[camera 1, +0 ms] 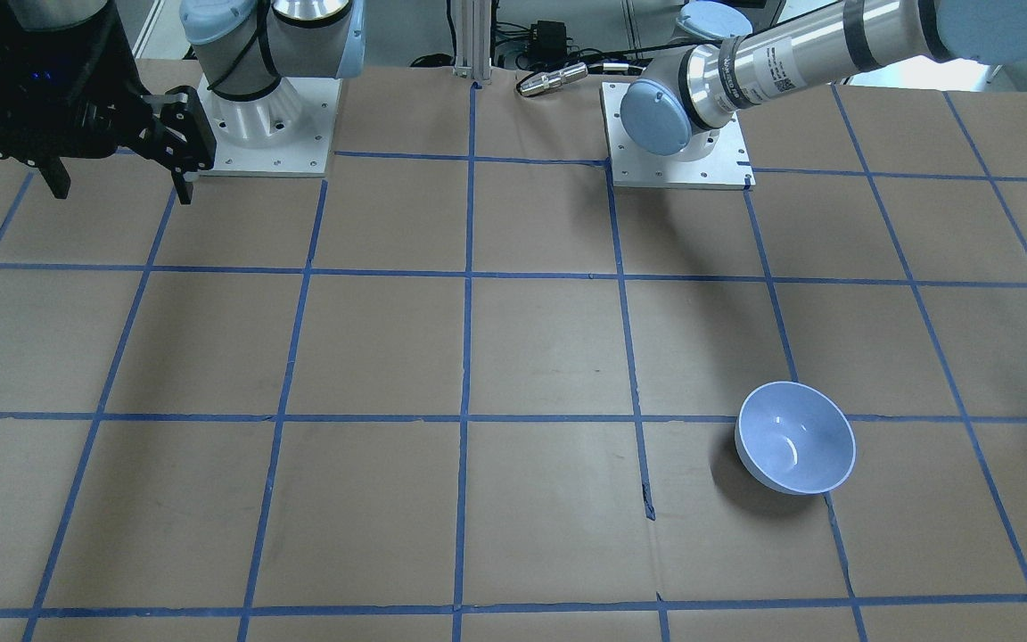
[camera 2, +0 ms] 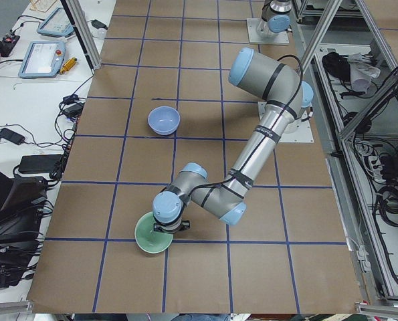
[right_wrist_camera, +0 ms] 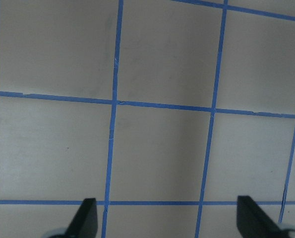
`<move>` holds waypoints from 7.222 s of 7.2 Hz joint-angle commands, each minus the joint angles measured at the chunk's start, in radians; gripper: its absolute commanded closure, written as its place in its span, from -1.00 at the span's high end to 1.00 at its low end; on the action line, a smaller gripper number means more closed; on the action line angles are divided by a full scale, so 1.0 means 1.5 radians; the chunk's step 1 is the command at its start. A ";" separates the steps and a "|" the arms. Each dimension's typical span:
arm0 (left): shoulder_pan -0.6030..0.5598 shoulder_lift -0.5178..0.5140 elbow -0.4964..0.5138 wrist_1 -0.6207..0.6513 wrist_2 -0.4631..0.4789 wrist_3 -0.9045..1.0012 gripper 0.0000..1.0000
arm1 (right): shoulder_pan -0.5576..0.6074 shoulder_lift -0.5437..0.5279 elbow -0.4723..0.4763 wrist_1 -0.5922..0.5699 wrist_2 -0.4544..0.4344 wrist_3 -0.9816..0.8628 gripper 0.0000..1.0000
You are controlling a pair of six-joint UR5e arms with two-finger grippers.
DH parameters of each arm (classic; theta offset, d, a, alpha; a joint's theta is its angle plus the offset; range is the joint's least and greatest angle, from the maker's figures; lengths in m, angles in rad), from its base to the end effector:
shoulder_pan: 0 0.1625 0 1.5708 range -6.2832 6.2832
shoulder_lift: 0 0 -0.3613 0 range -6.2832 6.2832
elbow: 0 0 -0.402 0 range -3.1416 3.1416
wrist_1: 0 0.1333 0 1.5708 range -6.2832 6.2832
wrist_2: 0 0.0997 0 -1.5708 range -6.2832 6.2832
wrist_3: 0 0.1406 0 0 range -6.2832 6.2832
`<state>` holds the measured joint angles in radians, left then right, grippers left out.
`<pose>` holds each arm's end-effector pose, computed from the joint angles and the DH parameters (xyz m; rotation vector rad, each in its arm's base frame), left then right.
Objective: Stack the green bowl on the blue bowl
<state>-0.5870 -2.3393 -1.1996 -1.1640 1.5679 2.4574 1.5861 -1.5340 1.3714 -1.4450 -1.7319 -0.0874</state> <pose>0.5278 -0.5117 0.1271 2.1043 2.3195 -0.0023 0.1186 -0.5130 0.4536 0.1485 -2.9752 0.0461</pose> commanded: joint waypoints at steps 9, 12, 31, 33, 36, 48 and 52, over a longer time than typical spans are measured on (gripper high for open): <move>-0.142 0.210 -0.112 -0.067 -0.033 -0.010 -1.00 | 0.000 0.000 0.000 0.000 0.000 0.000 1.00; -0.289 0.332 -0.211 -0.067 -0.025 -0.116 -1.00 | 0.000 0.000 0.000 0.000 0.000 0.000 1.00; -0.424 0.431 -0.469 0.075 -0.001 -0.389 1.00 | 0.000 0.000 0.000 0.000 0.000 0.000 1.00; -0.452 0.455 -0.440 0.033 -0.011 -0.501 1.00 | 0.000 0.000 0.000 0.000 0.000 0.000 1.00; -0.535 0.453 -0.296 -0.182 -0.003 -0.783 1.00 | 0.000 0.000 0.000 0.000 0.000 0.000 1.00; -0.666 0.529 -0.261 -0.270 -0.002 -1.547 1.00 | 0.000 0.000 0.000 0.000 0.000 0.000 1.00; -0.663 0.544 -0.257 -0.298 -0.003 -1.553 1.00 | 0.000 0.000 0.000 0.000 0.000 0.000 1.00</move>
<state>-1.5842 -1.5290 -1.5873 -1.6152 1.5652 0.1290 1.5861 -1.5340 1.3714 -1.4450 -1.7319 -0.0874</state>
